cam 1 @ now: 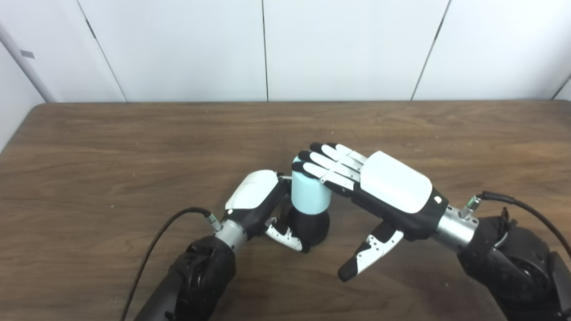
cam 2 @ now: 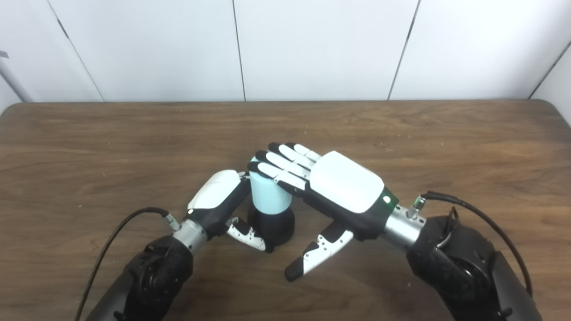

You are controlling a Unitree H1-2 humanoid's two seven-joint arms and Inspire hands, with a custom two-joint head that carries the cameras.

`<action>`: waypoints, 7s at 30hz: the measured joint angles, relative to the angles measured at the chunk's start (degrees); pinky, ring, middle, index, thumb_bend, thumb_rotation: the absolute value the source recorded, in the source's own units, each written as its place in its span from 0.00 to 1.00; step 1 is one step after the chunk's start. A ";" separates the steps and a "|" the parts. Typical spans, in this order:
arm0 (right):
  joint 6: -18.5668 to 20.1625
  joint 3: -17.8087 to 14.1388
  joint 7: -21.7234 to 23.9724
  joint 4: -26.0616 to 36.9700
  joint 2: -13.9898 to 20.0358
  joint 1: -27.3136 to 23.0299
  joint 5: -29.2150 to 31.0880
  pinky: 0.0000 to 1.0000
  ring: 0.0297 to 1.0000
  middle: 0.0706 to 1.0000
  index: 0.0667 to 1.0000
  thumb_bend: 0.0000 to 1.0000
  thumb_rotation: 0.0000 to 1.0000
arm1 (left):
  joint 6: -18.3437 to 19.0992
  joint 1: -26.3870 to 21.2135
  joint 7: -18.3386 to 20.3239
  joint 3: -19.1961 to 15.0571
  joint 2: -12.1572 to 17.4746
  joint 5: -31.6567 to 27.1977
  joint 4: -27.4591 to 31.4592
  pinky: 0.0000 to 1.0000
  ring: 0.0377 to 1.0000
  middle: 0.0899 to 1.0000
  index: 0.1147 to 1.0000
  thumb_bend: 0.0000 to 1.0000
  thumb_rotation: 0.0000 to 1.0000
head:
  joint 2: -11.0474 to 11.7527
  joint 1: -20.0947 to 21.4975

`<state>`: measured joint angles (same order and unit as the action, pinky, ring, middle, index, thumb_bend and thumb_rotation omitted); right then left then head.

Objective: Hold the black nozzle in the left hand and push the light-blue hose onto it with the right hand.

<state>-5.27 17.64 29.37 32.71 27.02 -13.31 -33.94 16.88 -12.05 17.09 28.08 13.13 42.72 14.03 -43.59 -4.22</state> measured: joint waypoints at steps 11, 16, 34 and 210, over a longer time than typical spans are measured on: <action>-0.05 0.42 -1.05 -0.24 -0.05 0.45 -0.10 1.00 1.00 0.97 0.96 0.72 1.00 | -0.01 0.00 0.00 -0.03 0.04 -0.04 0.00 0.90 0.64 0.48 0.40 0.52 0.00 | 0.18 0.09; -0.04 0.57 -1.25 -0.29 -0.04 0.55 -0.19 1.00 1.00 0.97 0.96 0.71 1.00 | -0.01 0.01 0.00 -0.07 0.04 -0.07 0.00 0.90 0.64 0.48 0.40 0.52 0.00 | 0.09 0.09; -0.02 1.04 -1.56 -0.35 -0.04 0.55 -0.47 1.00 1.00 0.97 0.95 0.71 1.00 | -0.01 0.16 0.00 -0.37 0.05 -0.50 0.00 0.89 0.64 0.47 0.40 0.52 0.00 | -0.09 0.17; 6.14 -3.86 7.28 3.07 -5.99 -7.45 -2.47 1.00 0.97 0.95 0.93 0.63 1.00 | 2.16 -1.04 8.82 -5.46 2.13 0.40 4.70 0.95 0.90 0.88 0.86 0.85 0.27 | 0.18 -0.17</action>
<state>0.87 13.78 36.65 35.78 21.02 -20.76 -36.40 19.04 -13.09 25.92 22.62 15.25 43.13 18.72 -43.42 -4.39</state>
